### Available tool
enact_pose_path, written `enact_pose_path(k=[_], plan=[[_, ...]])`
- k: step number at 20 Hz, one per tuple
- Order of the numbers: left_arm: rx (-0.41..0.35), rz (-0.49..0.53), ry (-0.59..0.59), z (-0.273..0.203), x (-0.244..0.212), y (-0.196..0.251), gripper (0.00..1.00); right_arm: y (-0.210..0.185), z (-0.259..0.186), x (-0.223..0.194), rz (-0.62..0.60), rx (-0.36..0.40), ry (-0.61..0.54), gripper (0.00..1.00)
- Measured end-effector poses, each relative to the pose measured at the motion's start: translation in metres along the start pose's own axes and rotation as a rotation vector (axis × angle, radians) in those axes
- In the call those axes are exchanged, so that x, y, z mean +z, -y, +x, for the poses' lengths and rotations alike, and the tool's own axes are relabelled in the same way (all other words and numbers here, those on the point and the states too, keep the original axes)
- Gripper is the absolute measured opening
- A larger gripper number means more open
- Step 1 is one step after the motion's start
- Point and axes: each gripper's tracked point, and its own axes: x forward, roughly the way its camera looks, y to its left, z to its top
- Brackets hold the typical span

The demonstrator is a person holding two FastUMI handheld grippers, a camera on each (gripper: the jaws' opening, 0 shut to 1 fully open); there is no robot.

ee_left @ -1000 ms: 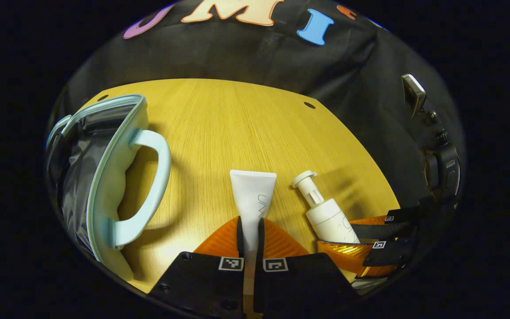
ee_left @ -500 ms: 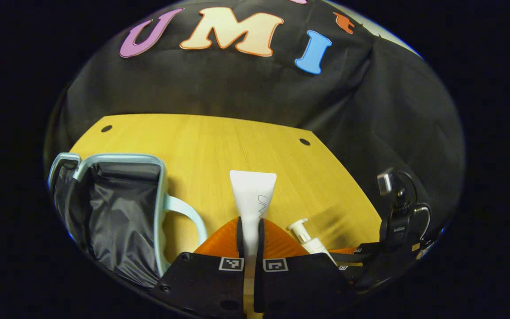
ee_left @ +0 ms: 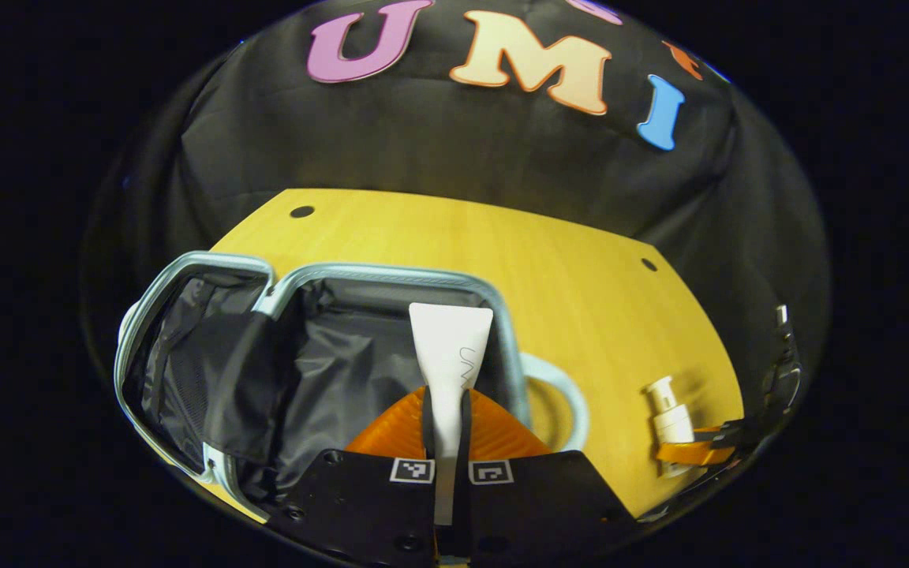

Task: First open the suitcase, pack the skin care products into it, and then close the suitcase.

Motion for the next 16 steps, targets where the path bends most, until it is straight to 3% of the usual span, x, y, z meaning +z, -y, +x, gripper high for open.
enact_pose_path(k=[4, 9, 13, 16], plan=[[0.040, -0.014, -0.062, 0.014, -0.023, -0.045, 0.01, -0.050, -0.026, 0.032, 0.035, 0.108, 0.061, 0.52], [0.036, -0.044, -0.111, 0.024, -0.046, -0.071, 0.02, -0.158, -0.028, 0.067, 0.001, 0.262, 0.092, 0.51], [0.001, -0.068, -0.093, 0.024, -0.043, -0.076, 0.01, -0.228, -0.007, 0.049, -0.047, 0.340, 0.037, 0.51], [-0.025, -0.095, -0.087, 0.026, -0.043, -0.077, 0.02, -0.262, 0.017, 0.034, -0.060, 0.355, -0.022, 0.51]])
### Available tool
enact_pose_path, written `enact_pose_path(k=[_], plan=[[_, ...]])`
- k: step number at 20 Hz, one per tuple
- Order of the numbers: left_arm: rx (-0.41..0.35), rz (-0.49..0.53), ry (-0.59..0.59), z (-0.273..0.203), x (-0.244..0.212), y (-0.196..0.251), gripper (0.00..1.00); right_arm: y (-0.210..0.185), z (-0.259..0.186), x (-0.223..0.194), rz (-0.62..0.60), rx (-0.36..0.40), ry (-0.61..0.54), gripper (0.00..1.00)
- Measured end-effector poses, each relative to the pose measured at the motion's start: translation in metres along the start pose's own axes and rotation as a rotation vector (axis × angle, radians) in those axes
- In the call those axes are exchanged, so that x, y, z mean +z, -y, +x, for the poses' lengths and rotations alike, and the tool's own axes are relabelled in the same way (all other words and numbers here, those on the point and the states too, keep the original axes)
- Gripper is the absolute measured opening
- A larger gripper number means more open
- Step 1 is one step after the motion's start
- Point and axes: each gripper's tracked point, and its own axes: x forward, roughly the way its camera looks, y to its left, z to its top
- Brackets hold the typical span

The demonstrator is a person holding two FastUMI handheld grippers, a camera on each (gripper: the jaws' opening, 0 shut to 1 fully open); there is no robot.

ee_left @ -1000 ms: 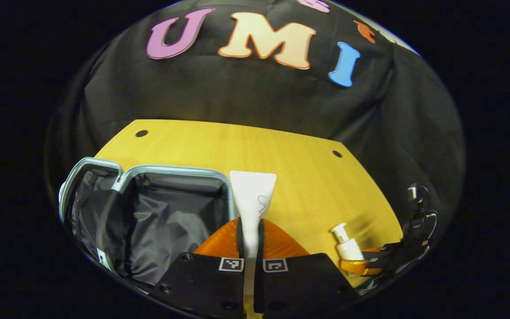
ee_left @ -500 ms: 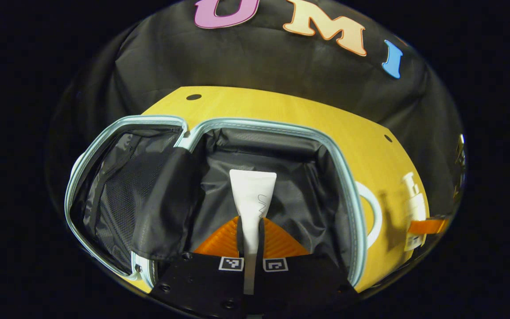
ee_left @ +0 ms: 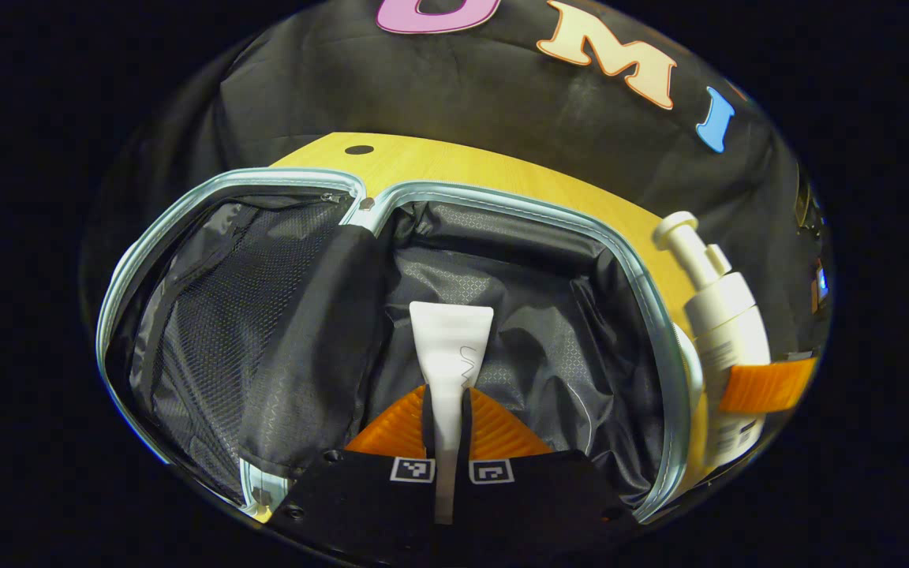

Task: First open the suitcase, pack the skin care products into it, and then close the suitcase.

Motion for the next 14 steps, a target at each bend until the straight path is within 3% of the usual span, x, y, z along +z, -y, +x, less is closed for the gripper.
enact_pose_path(k=[4, 10, 12, 14], plan=[[-0.023, 0.007, 0.002, -0.001, 0.001, 0.000, 0.02, -0.009, 0.036, -0.022, 0.053, -0.045, -0.089, 0.52], [-0.049, 0.005, 0.000, -0.001, 0.002, -0.002, 0.03, 0.000, 0.066, -0.038, 0.031, -0.202, -0.146, 0.53], [-0.059, 0.006, -0.004, -0.002, 0.002, -0.002, 0.05, -0.001, 0.067, -0.038, 0.041, -0.213, -0.157, 0.58], [-0.070, -0.013, -0.017, -0.002, 0.001, -0.004, 0.08, -0.009, 0.058, -0.034, 0.061, -0.174, -0.167, 0.63]])
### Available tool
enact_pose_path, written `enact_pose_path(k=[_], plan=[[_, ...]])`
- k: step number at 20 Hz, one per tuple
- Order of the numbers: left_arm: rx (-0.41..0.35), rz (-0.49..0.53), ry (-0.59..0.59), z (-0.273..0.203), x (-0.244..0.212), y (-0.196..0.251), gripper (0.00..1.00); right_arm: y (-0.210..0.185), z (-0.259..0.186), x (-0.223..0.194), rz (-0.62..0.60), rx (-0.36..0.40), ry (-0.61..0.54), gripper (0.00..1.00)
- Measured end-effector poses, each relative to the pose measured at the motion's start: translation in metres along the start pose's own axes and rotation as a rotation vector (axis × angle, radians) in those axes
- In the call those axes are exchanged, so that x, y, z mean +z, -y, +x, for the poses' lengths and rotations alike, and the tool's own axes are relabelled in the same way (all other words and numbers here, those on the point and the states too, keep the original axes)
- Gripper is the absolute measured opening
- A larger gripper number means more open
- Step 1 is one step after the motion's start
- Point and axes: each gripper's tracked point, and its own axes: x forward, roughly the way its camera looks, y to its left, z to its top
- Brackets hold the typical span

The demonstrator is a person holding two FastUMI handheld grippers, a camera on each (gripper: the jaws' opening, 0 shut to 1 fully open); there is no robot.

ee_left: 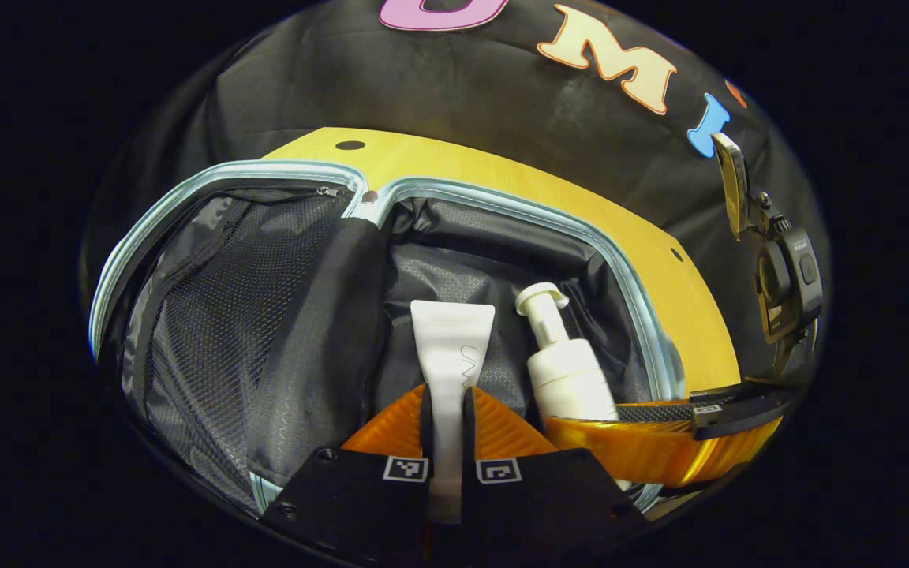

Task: First open the suitcase, pack the skin care products into it, and then close the suitcase.

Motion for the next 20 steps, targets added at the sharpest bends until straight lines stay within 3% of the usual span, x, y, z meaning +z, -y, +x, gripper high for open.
enact_pose_path(k=[2, 3, 5, 6, 8, 11, 15, 20], plan=[[-0.006, -0.032, -0.007, -0.005, 0.004, 0.004, 0.13, -0.005, -0.015, 0.010, 0.010, 0.034, 0.039, 0.70], [-0.006, -0.035, 0.010, -0.011, 0.009, 0.004, 0.16, -0.008, -0.028, 0.015, -0.008, 0.054, 0.069, 0.82], [-0.022, -0.003, 0.071, -0.027, 0.028, 0.011, 0.18, -0.008, -0.049, 0.022, -0.043, 0.083, 0.121, 0.97], [-0.042, 0.011, 0.100, -0.038, 0.040, 0.017, 0.20, -0.010, -0.056, 0.024, -0.050, 0.102, 0.139, 0.96], [-0.047, 0.038, 0.157, -0.057, 0.068, 0.014, 0.49, -0.005, -0.069, 0.028, -0.056, 0.119, 0.169, 0.96], [0.031, 0.090, 0.229, -0.081, 0.108, -0.026, 0.98, 0.004, -0.082, 0.035, -0.072, 0.120, 0.213, 0.96], [0.208, 0.130, 0.249, -0.107, 0.136, -0.124, 0.95, 0.016, -0.088, 0.038, -0.104, 0.101, 0.243, 0.96], [0.407, 0.074, 0.224, -0.128, 0.146, -0.244, 0.95, 0.041, -0.089, 0.031, -0.129, 0.031, 0.222, 0.96]])
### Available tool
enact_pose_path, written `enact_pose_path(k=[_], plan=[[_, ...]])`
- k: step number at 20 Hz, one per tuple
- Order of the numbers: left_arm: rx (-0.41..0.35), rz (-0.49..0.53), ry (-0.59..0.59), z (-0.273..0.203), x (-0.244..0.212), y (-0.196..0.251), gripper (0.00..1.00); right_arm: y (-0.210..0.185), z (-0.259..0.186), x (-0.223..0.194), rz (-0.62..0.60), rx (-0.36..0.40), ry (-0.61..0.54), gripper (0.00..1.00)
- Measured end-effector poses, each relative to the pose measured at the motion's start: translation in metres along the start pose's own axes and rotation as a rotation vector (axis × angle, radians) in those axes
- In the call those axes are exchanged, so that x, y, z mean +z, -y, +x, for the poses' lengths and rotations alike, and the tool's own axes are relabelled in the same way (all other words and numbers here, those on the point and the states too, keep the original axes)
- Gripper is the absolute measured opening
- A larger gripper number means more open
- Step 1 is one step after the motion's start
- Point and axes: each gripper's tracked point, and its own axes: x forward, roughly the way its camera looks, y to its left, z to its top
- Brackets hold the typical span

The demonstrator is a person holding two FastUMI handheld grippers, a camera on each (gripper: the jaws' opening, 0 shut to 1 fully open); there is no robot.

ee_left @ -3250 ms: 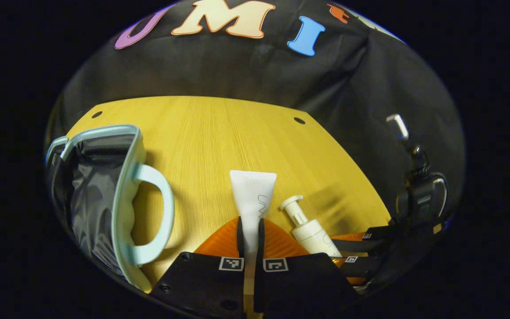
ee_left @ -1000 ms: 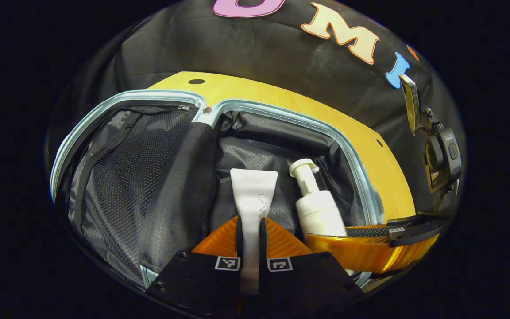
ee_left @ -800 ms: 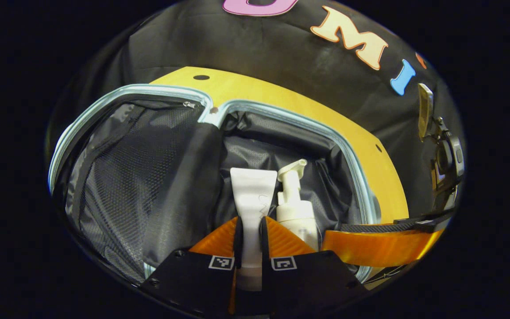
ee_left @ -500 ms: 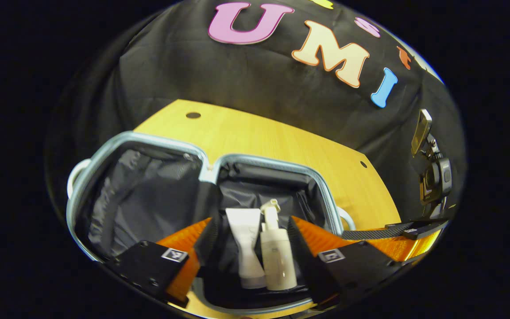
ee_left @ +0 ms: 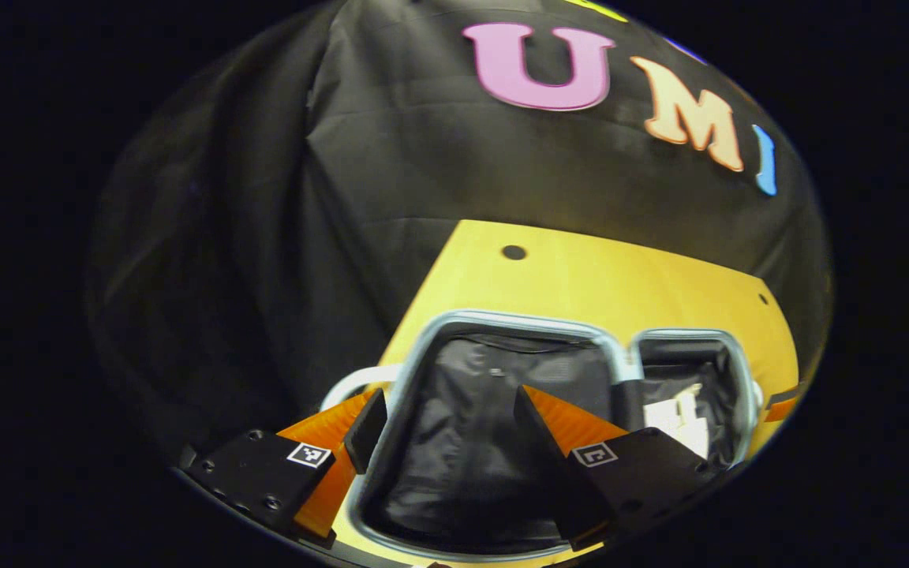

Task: First open the suitcase, pack the skin care products into it, and then close the suitcase.

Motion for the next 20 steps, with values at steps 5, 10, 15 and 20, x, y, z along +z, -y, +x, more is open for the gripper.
enact_pose_path(k=[5, 10, 15, 20], plan=[[0.072, -0.073, -0.060, 0.026, -0.019, -0.066, 0.95, 0.011, -0.007, 0.007, 0.029, -0.029, 0.007, 0.96], [0.079, -0.105, -0.219, 0.054, -0.064, -0.090, 0.94, 0.025, -0.013, 0.009, 0.029, -0.065, 0.017, 0.96], [0.017, -0.124, -0.328, 0.073, -0.087, -0.092, 0.68, 0.036, -0.017, 0.001, 0.018, -0.105, 0.003, 0.96], [0.051, -0.128, -0.282, 0.062, -0.069, -0.078, 0.02, 0.038, -0.027, 0.005, -0.004, -0.100, 0.034, 0.96]])
